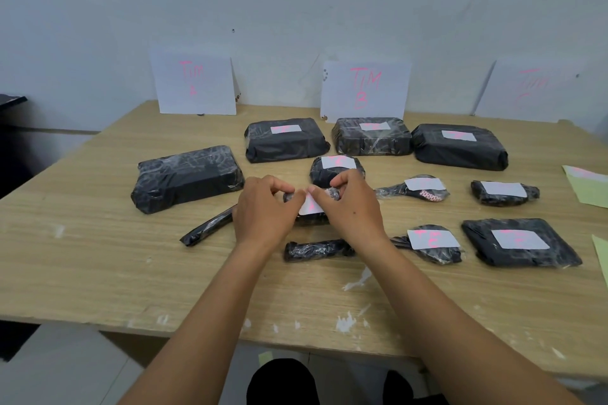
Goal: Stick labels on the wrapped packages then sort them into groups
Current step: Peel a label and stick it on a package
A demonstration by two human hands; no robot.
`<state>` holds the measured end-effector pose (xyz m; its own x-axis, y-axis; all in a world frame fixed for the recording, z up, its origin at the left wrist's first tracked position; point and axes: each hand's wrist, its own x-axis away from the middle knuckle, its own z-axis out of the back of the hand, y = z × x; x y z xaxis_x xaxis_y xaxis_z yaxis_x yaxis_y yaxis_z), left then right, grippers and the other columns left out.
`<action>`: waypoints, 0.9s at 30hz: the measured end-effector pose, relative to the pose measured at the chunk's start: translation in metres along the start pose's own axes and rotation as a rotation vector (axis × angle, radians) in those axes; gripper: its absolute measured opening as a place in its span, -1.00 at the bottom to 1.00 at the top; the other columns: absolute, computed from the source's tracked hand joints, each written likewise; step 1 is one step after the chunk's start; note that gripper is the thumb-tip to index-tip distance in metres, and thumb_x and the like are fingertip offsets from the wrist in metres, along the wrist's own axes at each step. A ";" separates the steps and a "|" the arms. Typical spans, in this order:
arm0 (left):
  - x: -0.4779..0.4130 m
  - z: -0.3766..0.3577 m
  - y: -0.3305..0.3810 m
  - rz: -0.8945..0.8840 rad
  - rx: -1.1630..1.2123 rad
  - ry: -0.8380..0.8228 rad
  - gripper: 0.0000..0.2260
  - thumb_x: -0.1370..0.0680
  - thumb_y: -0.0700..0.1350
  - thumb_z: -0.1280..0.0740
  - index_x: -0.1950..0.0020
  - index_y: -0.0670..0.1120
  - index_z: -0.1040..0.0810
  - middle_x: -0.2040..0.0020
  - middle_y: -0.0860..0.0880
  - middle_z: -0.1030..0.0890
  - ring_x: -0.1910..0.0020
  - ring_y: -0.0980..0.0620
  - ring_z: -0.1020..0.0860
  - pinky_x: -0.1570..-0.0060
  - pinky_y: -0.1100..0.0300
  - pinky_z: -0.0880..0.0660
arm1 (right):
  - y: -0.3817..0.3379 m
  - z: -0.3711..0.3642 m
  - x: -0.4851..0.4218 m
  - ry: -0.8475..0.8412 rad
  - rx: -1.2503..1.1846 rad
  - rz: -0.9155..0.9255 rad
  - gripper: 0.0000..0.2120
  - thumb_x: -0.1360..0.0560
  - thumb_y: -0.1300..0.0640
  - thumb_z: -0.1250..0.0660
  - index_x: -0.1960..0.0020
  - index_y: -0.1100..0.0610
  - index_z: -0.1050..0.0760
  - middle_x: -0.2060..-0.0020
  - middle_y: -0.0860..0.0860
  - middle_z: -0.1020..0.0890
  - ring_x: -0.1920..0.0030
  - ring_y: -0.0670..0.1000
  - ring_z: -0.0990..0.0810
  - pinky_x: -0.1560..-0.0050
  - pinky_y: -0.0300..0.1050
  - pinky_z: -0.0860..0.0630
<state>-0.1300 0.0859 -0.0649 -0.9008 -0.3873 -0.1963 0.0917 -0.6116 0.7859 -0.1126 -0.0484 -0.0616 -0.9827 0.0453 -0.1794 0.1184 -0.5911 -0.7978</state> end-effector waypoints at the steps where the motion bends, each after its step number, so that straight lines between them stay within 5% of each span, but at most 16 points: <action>1: 0.001 -0.002 0.000 -0.004 0.013 0.000 -0.76 -0.42 0.23 -0.37 0.12 0.09 -0.56 0.00 0.08 -0.53 0.00 0.09 -0.51 -0.04 0.01 -0.50 | 0.000 -0.001 -0.001 -0.003 -0.019 -0.010 -0.65 -0.44 -0.18 -0.37 0.00 0.03 -0.36 0.18 -0.12 -0.43 0.13 -0.03 -0.47 0.17 -0.11 -0.40; 7: 0.008 -0.013 0.000 0.027 0.154 -0.011 -0.80 -0.52 0.12 -0.30 0.05 0.00 -0.45 0.12 0.11 -0.52 0.15 0.08 -0.47 0.19 0.15 -0.39 | 0.005 -0.001 -0.006 -0.066 -0.204 -0.078 -0.74 -0.50 -0.07 -0.34 -0.02 0.10 -0.43 0.23 -0.13 -0.43 0.23 -0.14 -0.40 0.17 -0.18 -0.34; 16: 0.008 -0.010 -0.010 0.010 0.367 -0.103 -0.84 -0.59 0.02 -0.24 -0.03 -0.03 -0.52 0.04 0.06 -0.58 0.02 0.07 -0.52 0.05 0.26 -0.44 | 0.012 0.000 -0.008 -0.079 -0.289 -0.057 -0.84 -0.58 -0.01 -0.22 0.06 0.08 -0.43 0.33 -0.08 -0.41 0.31 -0.10 -0.37 0.21 -0.13 -0.40; 22: -0.001 -0.004 -0.013 -0.373 0.239 -0.018 -0.90 -0.51 -0.03 -0.37 0.01 0.08 -0.66 0.02 0.17 -0.64 -0.08 0.08 -0.55 -0.12 -0.05 -0.49 | 0.016 0.013 -0.011 -0.003 -0.086 0.310 -0.96 -0.50 0.06 -0.36 0.06 0.01 -0.53 0.21 -0.07 -0.48 0.17 -0.10 -0.44 0.15 -0.24 -0.41; 27: 0.005 0.004 -0.010 -0.381 0.233 -0.175 -0.89 -0.50 -0.09 -0.40 0.01 0.08 -0.67 0.04 0.19 -0.66 -0.05 0.21 -0.56 -0.15 0.08 -0.49 | 0.025 0.020 -0.016 -0.137 0.062 0.467 -0.92 -0.47 -0.04 -0.38 0.05 -0.12 -0.62 0.14 -0.14 -0.51 0.05 -0.13 -0.43 0.12 -0.26 -0.30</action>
<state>-0.1371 0.0933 -0.0715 -0.9116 -0.0319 -0.4098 -0.3381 -0.5088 0.7917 -0.0966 -0.0797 -0.0674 -0.8369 -0.3400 -0.4289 0.5461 -0.5700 -0.6139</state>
